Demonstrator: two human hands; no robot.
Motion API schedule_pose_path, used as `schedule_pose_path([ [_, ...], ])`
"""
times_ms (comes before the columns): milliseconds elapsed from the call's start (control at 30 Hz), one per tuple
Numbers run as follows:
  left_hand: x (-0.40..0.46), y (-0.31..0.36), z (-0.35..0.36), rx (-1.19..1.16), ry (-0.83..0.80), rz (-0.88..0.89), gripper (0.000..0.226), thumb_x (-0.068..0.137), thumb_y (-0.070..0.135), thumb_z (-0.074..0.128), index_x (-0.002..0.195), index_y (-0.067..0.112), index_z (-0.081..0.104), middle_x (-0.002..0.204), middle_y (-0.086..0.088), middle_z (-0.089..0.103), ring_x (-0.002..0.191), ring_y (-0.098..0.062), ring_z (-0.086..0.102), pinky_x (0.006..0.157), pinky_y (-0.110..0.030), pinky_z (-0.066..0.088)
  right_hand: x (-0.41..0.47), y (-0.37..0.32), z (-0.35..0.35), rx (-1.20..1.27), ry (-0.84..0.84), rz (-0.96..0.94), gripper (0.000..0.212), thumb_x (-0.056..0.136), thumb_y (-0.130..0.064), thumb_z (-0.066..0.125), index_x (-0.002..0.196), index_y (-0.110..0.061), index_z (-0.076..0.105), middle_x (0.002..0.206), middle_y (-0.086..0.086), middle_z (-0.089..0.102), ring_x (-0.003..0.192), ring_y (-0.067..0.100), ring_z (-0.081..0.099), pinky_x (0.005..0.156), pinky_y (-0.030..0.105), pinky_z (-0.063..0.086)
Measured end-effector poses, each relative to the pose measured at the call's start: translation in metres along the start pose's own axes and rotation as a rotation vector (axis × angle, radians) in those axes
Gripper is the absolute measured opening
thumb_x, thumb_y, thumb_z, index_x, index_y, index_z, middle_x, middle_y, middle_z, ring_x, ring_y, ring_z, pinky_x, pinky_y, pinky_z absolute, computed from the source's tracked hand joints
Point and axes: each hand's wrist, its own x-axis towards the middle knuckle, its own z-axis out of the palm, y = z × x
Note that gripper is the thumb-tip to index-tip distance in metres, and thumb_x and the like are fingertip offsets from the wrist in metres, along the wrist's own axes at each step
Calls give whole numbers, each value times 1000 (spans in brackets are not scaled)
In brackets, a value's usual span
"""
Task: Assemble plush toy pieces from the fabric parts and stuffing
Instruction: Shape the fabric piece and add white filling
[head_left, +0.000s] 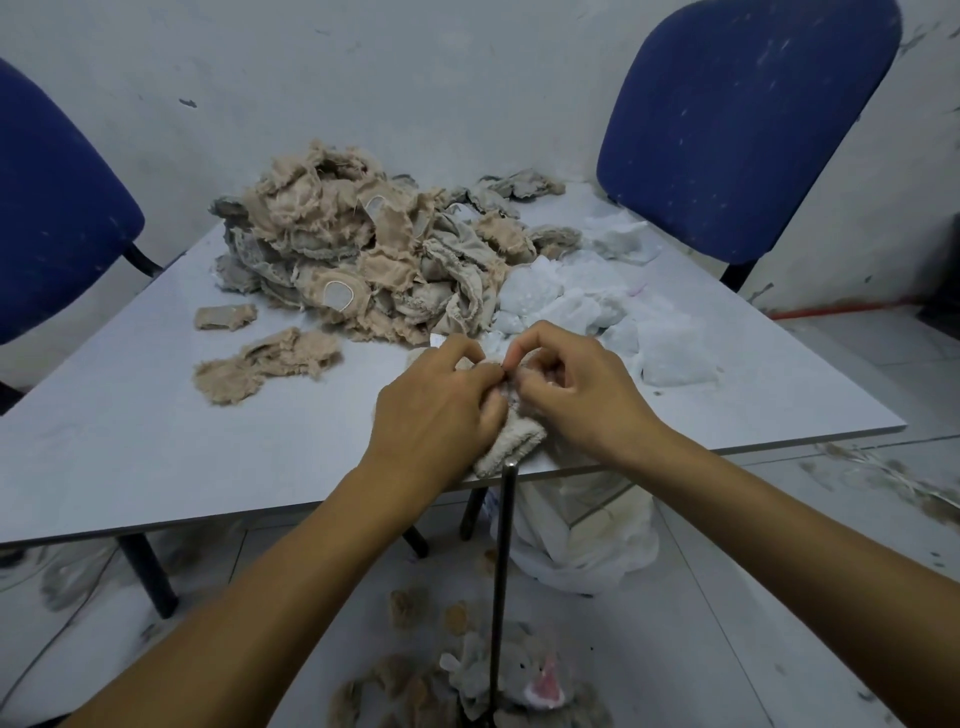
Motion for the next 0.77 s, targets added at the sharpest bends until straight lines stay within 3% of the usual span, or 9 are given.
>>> schedule_pose_path([
  [67, 1, -3, 3, -17, -164, -31, 41, 98, 41, 45, 138, 35, 54, 139, 2, 44, 118, -23, 45, 82, -36, 42, 0, 3, 1, -10, -10, 12, 24, 87, -7, 57, 89, -30, 63, 73, 3, 63, 65, 15, 56, 59, 22, 42],
  [167, 1, -4, 1, -124, -473, -40, 61, 96, 51, 32, 154, 43, 16, 161, 13, 7, 141, -17, 13, 110, -47, 18, 1, 4, 5, 83, -24, 44, 23, 89, -3, 56, 92, -25, 61, 73, 3, 56, 65, 17, 49, 64, 31, 42],
  [267, 3, -8, -2, -399, -443, -117, 58, 92, 48, 37, 148, 34, 38, 161, 11, 18, 145, -12, 19, 116, -41, 18, 3, 0, 4, 132, 2, 47, 20, 86, -6, 59, 94, -24, 59, 76, 2, 52, 65, 14, 47, 64, 31, 40],
  [333, 3, -7, -2, -624, -263, -188, 37, 98, 35, 50, 130, 26, 63, 147, 7, 47, 136, -10, 40, 112, -31, 30, 2, -1, 4, 17, -2, 33, 18, 81, -16, 63, 95, -26, 58, 78, -1, 56, 62, 7, 46, 58, 21, 38],
  [400, 2, -5, -1, -718, -110, -316, 16, 93, 21, 63, 101, 25, 75, 115, 9, 69, 113, -9, 60, 99, -29, 45, 0, 1, 7, -114, 4, 16, 21, 82, -18, 67, 99, -25, 56, 78, -7, 56, 65, -1, 50, 55, 13, 36],
  [467, 7, -4, -2, -847, -101, -441, 15, 79, 17, 72, 90, 27, 67, 94, 6, 70, 90, -14, 66, 86, -38, 53, 0, 1, 8, -157, 37, 25, 24, 85, -20, 69, 104, -24, 55, 74, -13, 50, 67, -7, 49, 58, 10, 36],
  [600, 22, -7, -7, -923, -282, -595, 50, 59, 21, 74, 100, 36, 48, 92, -8, 64, 73, -20, 61, 67, -42, 53, 1, -1, 5, -287, 79, -20, 16, 87, -17, 67, 99, -26, 60, 70, -12, 54, 80, 16, 50, 67, 26, 38],
  [700, 26, -5, -8, -803, -237, -654, 34, 69, 19, 74, 94, 36, 58, 82, 0, 63, 62, -13, 59, 49, -24, 42, -7, -6, 12, -243, 78, -147, 28, 87, -10, 63, 107, -29, 59, 74, -5, 57, 84, 16, 44, 64, 20, 35],
  [767, 22, -4, -6, -780, -115, -645, 23, 71, 19, 69, 87, 35, 65, 80, 2, 68, 71, -16, 65, 55, -29, 50, -9, -8, 15, -165, 42, -181, 33, 86, -7, 63, 108, -32, 59, 76, -7, 55, 82, 9, 45, 64, 14, 35],
])
